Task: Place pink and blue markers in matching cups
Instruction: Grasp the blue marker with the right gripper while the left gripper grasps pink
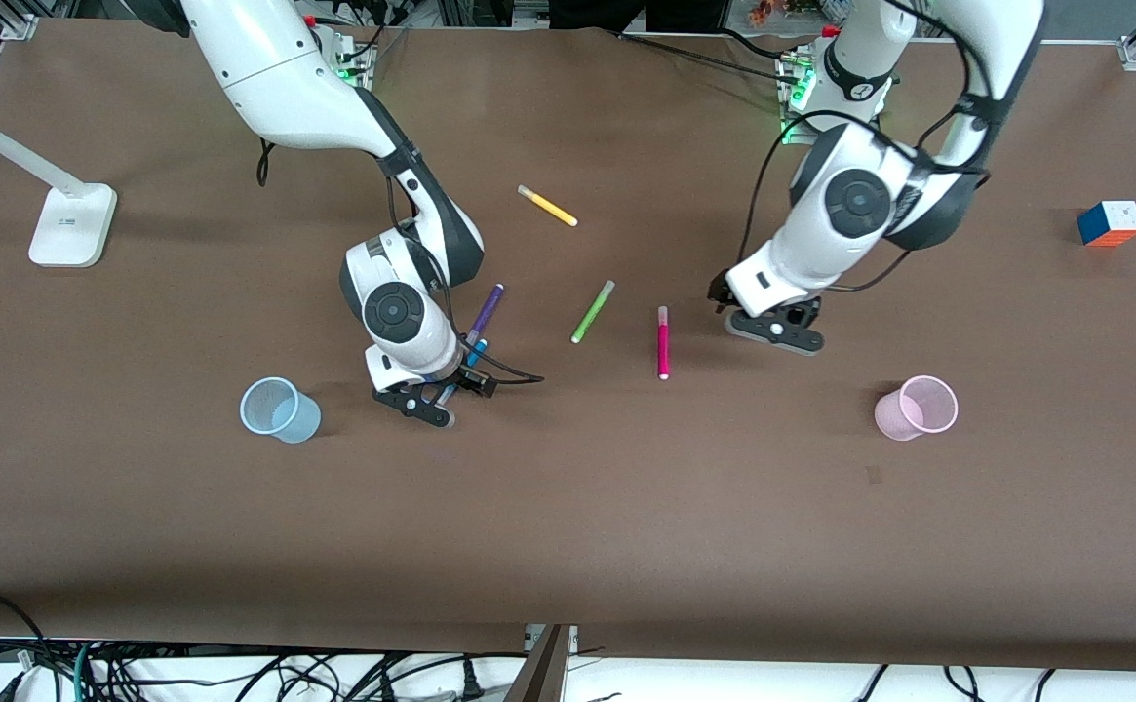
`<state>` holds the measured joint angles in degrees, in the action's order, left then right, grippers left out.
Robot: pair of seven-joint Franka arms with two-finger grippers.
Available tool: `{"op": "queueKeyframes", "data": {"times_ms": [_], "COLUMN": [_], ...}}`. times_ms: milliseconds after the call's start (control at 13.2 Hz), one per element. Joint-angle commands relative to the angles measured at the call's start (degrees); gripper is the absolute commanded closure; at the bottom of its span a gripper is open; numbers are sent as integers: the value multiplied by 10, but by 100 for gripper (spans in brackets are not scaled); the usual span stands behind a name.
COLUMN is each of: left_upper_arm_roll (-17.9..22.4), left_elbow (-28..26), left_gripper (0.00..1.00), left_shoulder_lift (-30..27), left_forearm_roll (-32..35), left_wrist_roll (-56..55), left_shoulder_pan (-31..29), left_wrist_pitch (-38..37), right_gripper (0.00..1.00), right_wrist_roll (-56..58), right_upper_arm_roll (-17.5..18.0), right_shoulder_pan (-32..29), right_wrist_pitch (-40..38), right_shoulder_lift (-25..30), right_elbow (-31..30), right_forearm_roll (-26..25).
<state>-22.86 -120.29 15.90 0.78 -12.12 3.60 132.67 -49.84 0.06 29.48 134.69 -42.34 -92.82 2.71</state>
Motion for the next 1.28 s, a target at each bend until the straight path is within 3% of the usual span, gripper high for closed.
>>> {"op": "queueKeyframes", "data": {"times_ms": [0, 605, 756, 907, 983, 1058, 1209], "left_upper_arm_roll": [-1, 5, 5, 10, 11, 11, 11], "left_elbow": [9, 10, 14, 25, 29, 38, 41], "left_gripper": [0, 0, 0, 0, 0, 5, 27], "left_shoulder_lift": [54, 135, 142, 154, 158, 167, 168], "left_forearm_roll": [2, 4, 44, 49, 49, 51, 51], "left_wrist_roll": [-44, -119, -121, -121, -121, -121, -121], "left_shoulder_pan": [31, 97, 98, 97, 98, 98, 99], "left_wrist_pitch": [11, 116, 124, 124, 124, 124, 124], "right_gripper": [13, 54, 72, 100, 100, 100, 100], "right_wrist_roll": [-4, 4, 44, 99, 109, 110, 122], "right_upper_arm_roll": [1, 8, 8, 7, 7, 7, 6], "right_shoulder_pan": [1, -5, -6, -13, -15, -18, -29], "right_wrist_pitch": [2, 4, 5, 0, -2, -2, -10], "right_shoulder_lift": [-5, -9, -7, -5, -3, -2, 7], "right_elbow": [5, -5, -5, -7, -8, -8, -5], "right_forearm_roll": [9, 14, 63, 113, 115, 115, 116]}}
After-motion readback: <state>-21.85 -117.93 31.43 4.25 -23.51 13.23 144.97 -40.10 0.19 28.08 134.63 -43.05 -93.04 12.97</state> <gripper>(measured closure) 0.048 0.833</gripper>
